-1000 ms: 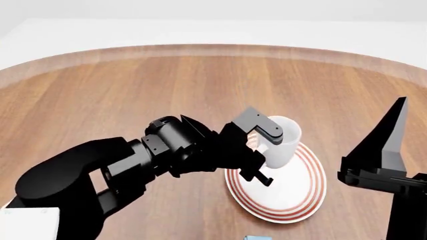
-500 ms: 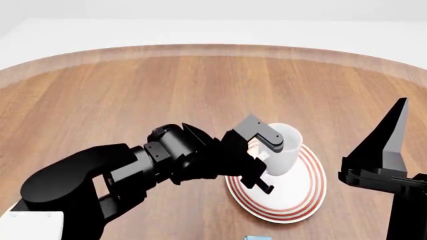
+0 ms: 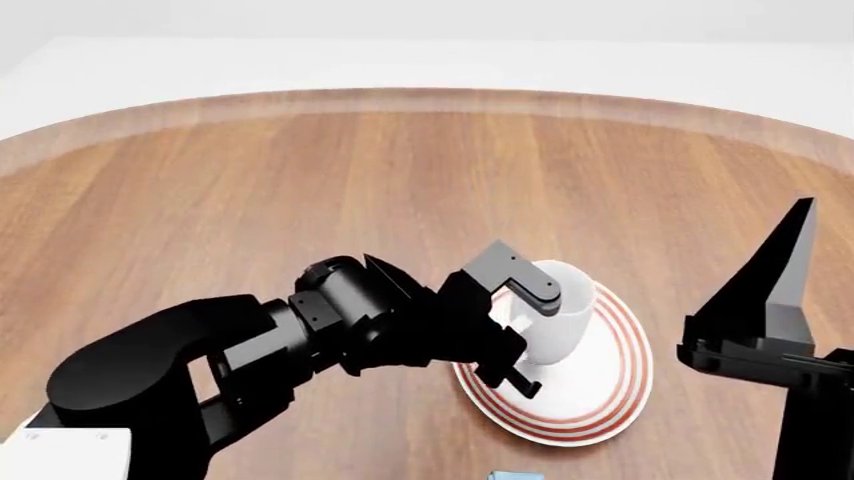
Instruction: Pick up the white mug and put it on the plate, and put the chocolate pudding to the right of the plate.
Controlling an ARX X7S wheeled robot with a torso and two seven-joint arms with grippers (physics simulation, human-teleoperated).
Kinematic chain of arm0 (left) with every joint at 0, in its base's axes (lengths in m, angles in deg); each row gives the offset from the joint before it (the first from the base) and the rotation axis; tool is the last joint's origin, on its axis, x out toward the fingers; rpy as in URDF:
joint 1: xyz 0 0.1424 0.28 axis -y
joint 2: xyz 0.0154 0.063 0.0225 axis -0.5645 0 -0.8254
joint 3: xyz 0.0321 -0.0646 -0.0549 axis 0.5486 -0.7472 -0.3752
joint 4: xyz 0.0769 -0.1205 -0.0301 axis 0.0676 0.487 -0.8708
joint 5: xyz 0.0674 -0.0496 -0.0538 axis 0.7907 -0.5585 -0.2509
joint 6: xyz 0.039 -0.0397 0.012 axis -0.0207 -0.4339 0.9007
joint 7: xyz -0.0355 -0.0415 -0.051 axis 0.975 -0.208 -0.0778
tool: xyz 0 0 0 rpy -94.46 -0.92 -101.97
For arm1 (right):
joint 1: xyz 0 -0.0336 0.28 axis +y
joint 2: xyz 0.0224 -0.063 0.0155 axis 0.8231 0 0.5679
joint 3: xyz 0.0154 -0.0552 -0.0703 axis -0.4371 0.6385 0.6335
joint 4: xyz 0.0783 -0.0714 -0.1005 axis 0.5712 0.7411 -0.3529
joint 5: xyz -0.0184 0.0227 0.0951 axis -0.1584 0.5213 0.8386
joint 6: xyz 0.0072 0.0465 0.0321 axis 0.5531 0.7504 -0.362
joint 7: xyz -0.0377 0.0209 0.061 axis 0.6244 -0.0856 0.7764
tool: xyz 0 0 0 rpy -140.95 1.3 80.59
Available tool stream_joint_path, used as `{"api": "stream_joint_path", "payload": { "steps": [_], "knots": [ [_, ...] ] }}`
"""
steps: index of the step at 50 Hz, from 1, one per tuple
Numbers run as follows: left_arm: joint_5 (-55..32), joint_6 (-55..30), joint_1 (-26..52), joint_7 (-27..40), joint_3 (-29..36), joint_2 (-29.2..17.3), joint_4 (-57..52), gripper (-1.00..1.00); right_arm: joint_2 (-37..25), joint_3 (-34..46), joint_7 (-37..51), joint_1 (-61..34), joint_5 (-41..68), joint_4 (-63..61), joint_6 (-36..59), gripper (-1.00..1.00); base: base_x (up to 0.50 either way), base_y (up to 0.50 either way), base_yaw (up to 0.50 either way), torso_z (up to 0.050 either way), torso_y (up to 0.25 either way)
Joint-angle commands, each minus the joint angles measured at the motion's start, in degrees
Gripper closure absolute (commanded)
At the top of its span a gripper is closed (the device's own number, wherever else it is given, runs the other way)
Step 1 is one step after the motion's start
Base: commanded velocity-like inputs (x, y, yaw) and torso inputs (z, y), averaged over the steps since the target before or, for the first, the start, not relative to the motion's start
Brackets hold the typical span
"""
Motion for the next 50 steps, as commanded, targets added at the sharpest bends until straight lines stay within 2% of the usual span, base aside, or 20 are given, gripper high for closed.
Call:
{"api": "stream_joint_path", "payload": {
  "steps": [1,21,22,50],
  "knots": [
    [0.4,-1.0,-0.2,-1.3,-2.2,1.3,0.5,1.0,1.0,-1.4,-1.2,0.2,-0.8,-0.4,-0.1,-1.0,0.0,0.0,0.0,0.0,0.0],
    [1.1,-0.4,-2.0,-0.9,-2.2,1.3,1.5,1.0,0.9,-1.3,-1.1,0.3,-0.7,-0.1,-0.4,-1.0,0.0,0.0,0.0,0.0,0.0],
    [1.2,-0.2,-2.0,-0.9,-2.2,1.3,1.5,-1.0,0.9,-1.2,-1.1,0.3,-0.6,0.0,-0.5,-1.0,0.0,0.0,0.0,0.0,0.0],
    [1.2,1.6,-0.7,1.6,-2.2,1.3,-1.5,-1.0,0.7,-0.7,-0.8,0.2,-1.1,-0.1,-0.3,-1.0,0.0,0.0,0.0,0.0,0.0]
  ]
}}
